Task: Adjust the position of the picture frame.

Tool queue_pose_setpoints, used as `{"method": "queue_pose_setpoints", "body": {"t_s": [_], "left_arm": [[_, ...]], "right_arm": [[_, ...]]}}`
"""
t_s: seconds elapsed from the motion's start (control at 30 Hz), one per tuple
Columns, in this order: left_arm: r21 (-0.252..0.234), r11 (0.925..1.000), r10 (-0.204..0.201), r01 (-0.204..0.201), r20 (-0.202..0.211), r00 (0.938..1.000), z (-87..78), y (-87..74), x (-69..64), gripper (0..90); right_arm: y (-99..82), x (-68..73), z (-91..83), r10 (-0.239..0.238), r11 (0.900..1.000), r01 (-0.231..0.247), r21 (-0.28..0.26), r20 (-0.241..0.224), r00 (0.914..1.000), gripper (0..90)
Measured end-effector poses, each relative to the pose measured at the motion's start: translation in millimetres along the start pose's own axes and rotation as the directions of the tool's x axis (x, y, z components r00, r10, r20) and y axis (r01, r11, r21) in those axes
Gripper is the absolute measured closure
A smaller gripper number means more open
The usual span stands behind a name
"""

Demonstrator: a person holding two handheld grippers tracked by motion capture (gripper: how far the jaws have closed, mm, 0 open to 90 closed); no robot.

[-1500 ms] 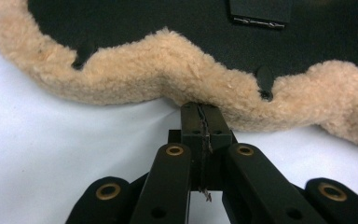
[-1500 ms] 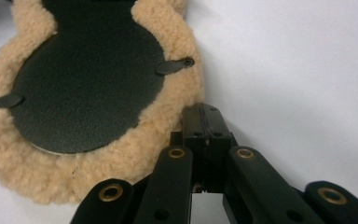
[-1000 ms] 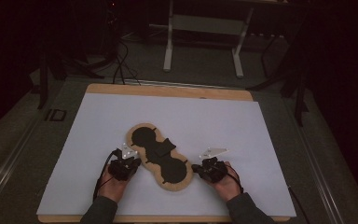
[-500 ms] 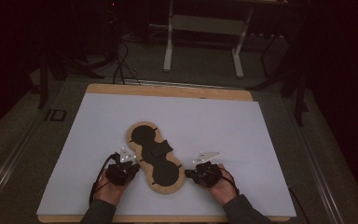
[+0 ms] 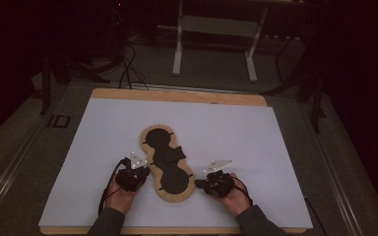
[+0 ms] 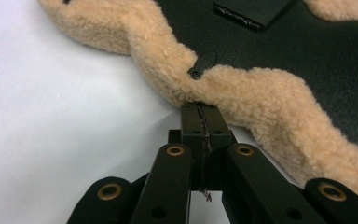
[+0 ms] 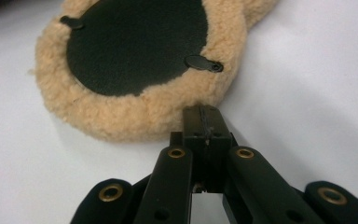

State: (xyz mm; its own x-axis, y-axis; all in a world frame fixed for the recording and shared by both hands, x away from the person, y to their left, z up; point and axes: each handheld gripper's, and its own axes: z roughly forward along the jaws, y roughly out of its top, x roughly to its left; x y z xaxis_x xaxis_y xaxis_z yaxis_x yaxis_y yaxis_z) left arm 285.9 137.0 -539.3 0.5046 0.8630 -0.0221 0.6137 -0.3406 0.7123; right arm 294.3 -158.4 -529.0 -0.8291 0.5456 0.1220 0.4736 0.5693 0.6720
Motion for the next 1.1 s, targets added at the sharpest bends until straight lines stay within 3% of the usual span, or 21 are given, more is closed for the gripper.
{"method": "queue_pose_setpoints", "body": {"t_s": [0.2,0.3,0.37,0.57,0.7,1.1], "left_arm": [[-0.012,0.9999,-0.010,0.010,0.002,0.9999,3.2,1.5,3.4,90.0],[-0.006,1.0000,-0.007,0.007,0.010,0.9999,2.5,1.8,1.4,90.0],[0.000,1.0000,0.006,-0.006,0.020,0.9998,1.8,1.8,-1.1,90.0],[0.022,0.9984,0.052,-0.053,0.050,0.9974,-0.5,2.0,-12.1,90.0],[0.026,0.9975,0.066,-0.066,0.025,0.9975,0.1,3.0,-15.7,90.0],[0.016,0.9986,0.050,-0.050,0.052,0.9974,3.4,5.4,-7.0,90.0]], "right_arm": [[0.1,3.1,1.2,-0.016,0.9999,0.016,0.001,-0.020,0.9997,90.0],[1.5,-0.5,2.7,-0.001,1.0000,0.001,-0.004,0.006,1.0000,90.0],[2.6,-4.6,6.1,0.030,0.9994,-0.029,-0.017,0.020,0.9994,90.0],[2.8,-5.6,9.5,0.042,0.9990,-0.041,-0.017,0.029,0.9987,90.0],[1.1,-3.3,8.2,0.034,0.9993,-0.034,-0.015,0.019,0.9992,90.0],[0.6,6.8,8.8,-0.015,0.9999,0.015,0.000,-0.017,0.9998,90.0]]}}
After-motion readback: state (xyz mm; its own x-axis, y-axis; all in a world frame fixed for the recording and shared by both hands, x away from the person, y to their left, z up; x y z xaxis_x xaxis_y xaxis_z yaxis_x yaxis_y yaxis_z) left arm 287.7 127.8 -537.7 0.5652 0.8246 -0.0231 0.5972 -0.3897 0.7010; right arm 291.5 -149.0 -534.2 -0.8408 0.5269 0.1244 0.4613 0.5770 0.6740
